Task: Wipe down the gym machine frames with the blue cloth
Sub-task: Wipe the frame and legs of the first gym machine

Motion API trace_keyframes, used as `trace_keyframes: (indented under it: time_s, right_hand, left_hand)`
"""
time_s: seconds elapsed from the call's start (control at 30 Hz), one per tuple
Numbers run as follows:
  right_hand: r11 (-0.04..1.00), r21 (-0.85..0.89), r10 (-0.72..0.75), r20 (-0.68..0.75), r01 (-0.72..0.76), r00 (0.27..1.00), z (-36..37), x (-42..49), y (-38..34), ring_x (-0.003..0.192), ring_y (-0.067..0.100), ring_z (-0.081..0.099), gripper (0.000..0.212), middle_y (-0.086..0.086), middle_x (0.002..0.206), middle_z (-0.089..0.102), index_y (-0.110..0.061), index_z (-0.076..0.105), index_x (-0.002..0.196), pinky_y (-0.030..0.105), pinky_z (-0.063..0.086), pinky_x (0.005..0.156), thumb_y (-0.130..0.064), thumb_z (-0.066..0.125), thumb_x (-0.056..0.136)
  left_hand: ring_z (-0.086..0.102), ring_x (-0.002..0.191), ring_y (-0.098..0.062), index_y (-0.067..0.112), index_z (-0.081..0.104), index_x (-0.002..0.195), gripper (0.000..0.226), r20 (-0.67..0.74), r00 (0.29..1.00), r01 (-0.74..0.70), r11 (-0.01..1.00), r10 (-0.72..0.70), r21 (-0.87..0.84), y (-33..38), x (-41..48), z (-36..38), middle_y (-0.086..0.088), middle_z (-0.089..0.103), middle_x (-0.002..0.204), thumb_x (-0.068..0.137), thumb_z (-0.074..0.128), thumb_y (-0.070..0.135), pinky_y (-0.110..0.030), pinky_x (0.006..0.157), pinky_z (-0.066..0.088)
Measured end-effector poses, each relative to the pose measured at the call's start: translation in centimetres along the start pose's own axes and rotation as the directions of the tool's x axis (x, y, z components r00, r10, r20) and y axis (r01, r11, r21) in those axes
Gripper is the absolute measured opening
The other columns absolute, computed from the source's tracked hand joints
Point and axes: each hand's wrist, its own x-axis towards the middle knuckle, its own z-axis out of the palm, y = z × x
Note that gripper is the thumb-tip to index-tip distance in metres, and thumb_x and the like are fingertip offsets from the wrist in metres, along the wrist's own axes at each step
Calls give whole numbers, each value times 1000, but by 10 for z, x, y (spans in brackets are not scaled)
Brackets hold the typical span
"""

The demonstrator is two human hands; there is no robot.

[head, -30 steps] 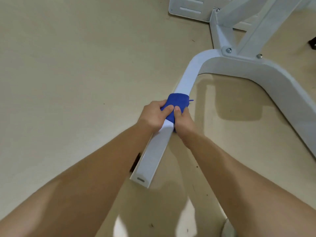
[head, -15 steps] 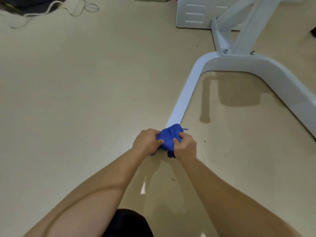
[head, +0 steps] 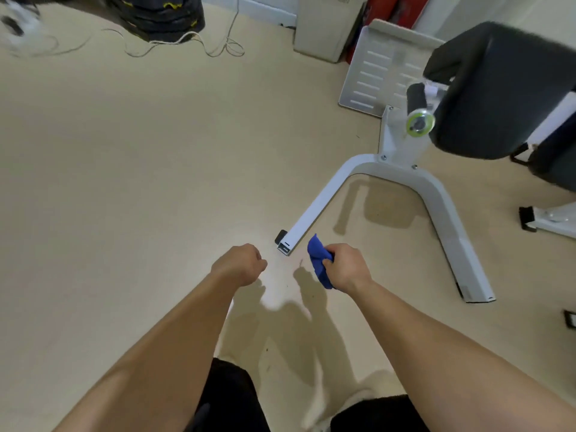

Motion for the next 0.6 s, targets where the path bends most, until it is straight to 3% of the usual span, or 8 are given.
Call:
trace_keyframes:
  time_s: [0.13, 0.23, 0.3, 0.4, 0.47, 0.6]
  right_hand:
    - [998, 41, -57, 54, 55, 997, -72, -110, -50, 65, 19, 60, 27, -4, 72, 65, -17, 66, 83, 27, 46, 56, -7, 41, 79]
    - [995, 82, -69, 72, 63, 995, -129, -180, -70, 61, 20, 50, 24, 1, 70, 58, -15, 62, 81, 29, 41, 54, -7, 40, 79]
    - [992, 103, -77, 69, 70, 995, -167, -218, -74, 62, 20, 52, 26, 1, 73, 61, -22, 61, 77, 30, 43, 55, -7, 41, 81]
    - [989, 124, -83, 39, 77, 996, -221, -263, -63, 74, 23, 63, 29, 2, 85, 67, -29, 62, 80, 34, 52, 62, -8, 43, 83]
    - [986, 139, -90, 10, 88, 996, -256, -291, -42, 78, 26, 65, 27, 2, 86, 67, -27, 64, 84, 39, 55, 66, -8, 45, 83]
    - [985, 149, -81, -57, 88, 995, -314, -338, 33, 66, 23, 55, 22, 1, 72, 59, -18, 59, 75, 34, 46, 60, -4, 44, 82]
  left_hand:
    - [63, 99, -23, 20, 66, 109, 26, 21, 1000, -13, 1000, 13, 18, 27, -121, -57, -1, 68, 105, 94, 50, 35, -34, 88, 52]
    - [63, 100, -25, 19, 66, 109, 27, 16, 999, -31, 998, 30, 53, 62, -200, -95, -3, 68, 108, 95, 49, 36, -36, 89, 53]
    - [64, 99, -27, 17, 65, 101, 25, 23, 999, -49, 996, 48, 81, 89, -247, -113, -6, 69, 106, 95, 49, 35, -37, 88, 53]
    - [63, 93, -27, 22, 60, 93, 17, 37, 996, -84, 987, 79, 139, 133, -304, -125, -5, 68, 100, 96, 49, 34, -38, 87, 52]
    - [63, 93, -26, 18, 65, 98, 23, 30, 995, -96, 983, 93, 159, 168, -335, -126, -5, 68, 100, 96, 49, 34, -37, 88, 52]
    - [65, 99, -26, 16, 67, 109, 29, -12, 992, -117, 974, 122, 193, 243, -382, -106, -6, 69, 106, 96, 49, 35, -38, 87, 52]
